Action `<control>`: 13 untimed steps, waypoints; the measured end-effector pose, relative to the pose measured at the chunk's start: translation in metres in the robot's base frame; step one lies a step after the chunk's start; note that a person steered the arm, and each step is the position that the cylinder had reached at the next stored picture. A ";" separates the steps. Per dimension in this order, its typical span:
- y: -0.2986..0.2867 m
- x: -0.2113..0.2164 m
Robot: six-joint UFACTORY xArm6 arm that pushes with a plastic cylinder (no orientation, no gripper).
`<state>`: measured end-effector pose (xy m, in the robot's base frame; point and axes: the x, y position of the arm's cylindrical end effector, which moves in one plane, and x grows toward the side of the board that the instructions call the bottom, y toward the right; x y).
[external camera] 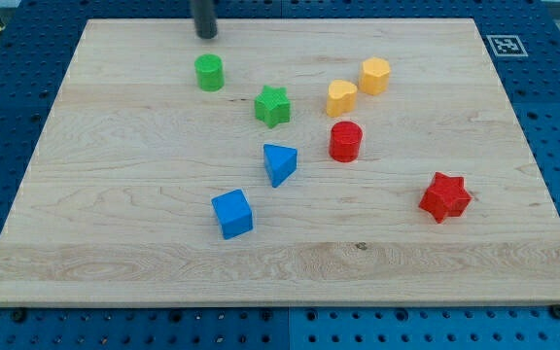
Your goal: Nudge the yellow heart slightly down
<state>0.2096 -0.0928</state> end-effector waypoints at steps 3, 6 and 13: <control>0.282 0.032; 0.295 0.018; 0.136 0.119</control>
<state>0.3283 0.0431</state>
